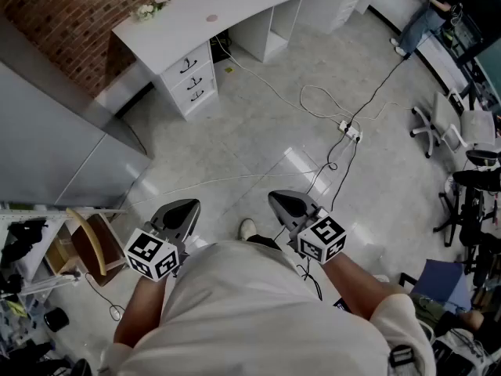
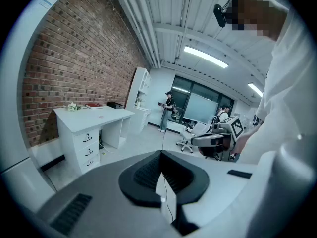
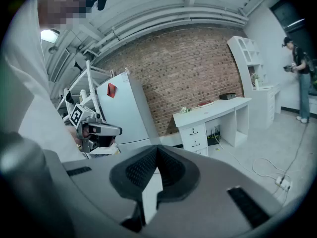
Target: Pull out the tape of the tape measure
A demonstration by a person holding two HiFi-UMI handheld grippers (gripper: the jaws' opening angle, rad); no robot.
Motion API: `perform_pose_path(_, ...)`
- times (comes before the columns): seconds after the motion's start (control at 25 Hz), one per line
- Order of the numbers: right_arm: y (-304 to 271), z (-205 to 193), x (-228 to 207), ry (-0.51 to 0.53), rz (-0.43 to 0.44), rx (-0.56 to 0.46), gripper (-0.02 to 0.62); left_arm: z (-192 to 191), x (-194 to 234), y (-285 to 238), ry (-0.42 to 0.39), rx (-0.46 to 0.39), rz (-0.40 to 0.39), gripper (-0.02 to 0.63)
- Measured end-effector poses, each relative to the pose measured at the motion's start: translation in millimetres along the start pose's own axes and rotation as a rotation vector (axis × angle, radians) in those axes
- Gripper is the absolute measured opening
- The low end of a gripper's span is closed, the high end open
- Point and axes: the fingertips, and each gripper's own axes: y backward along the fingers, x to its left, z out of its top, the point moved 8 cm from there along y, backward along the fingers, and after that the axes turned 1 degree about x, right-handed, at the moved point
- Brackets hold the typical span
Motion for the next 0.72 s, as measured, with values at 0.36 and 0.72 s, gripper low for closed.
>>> perform_pose_path(0.36, 19.8, -0.9, -25.8, 0.011, -0.009, -0.007, 0.002, 7.2, -19.4, -48.5, -0.008, 0.023, -0.048, -0.008)
perform_pose_path(0.72, 19.8, -3.9, -54.3, 0.006, -0.007, -0.003, 0.014, 20.9, -17.7, -81.2, -0.042, 0.034, -0.044, 0.019)
